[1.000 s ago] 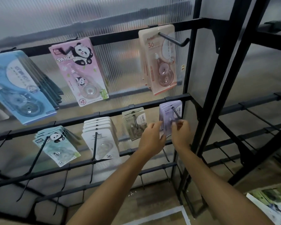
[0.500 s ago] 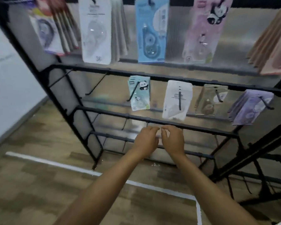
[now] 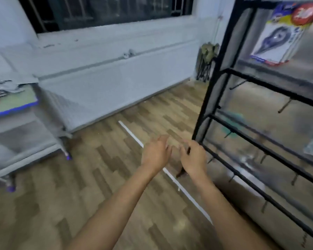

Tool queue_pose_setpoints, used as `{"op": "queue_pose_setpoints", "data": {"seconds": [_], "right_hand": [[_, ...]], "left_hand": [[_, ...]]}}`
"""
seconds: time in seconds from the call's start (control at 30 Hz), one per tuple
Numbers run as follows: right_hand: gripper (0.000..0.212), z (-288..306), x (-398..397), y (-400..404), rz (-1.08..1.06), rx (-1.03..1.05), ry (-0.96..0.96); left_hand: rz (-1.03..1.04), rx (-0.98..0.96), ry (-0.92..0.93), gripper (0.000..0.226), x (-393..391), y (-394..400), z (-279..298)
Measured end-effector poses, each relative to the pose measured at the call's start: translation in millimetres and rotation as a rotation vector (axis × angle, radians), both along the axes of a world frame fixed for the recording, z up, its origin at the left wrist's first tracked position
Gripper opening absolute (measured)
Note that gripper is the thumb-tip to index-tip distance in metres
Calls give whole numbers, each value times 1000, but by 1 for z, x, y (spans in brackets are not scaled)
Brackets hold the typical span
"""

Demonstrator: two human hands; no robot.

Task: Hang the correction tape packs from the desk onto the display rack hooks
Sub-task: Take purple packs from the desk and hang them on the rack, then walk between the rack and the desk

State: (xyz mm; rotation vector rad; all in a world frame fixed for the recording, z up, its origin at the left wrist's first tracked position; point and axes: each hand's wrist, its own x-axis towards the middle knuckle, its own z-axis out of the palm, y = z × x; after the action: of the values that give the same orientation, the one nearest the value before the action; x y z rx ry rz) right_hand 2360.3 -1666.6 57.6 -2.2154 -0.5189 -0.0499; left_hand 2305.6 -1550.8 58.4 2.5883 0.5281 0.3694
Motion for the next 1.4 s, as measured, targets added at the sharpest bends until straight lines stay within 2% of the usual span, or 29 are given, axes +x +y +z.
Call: {"op": "queue_pose_setpoints", "data": {"seconds": [0.1,0.23,0.33,0.6,0.77,1.03,1.23,1.4], "right_hand": [[31,9,-24,75,158,3,23],[28,13,-47,169,350,33,20],[29,7,-61,236,454,43,113],[33,17,-72,416,774,12,250],[30,19,-75,508,863,22,248],[31,-4,-97,656,988,-45,290],[33,-3,-123,796,1029,-77,288],[35,-2,-149,894,1030,-44,379]], "left_hand": [[216,-6,-100,43,-41,67,7],[479,-28,-153,44,-93,145,10],[660,-54,-169,46,-123,198,7],[984,-115,-235,48,-143,336,20],[1105,-150,-279,47,-145,411,29],[1255,-242,-296,50,-167,547,11],[1245,-291,-300,54,-195,686,13],[1281,-329,-267,54,-218,789,14]]}}
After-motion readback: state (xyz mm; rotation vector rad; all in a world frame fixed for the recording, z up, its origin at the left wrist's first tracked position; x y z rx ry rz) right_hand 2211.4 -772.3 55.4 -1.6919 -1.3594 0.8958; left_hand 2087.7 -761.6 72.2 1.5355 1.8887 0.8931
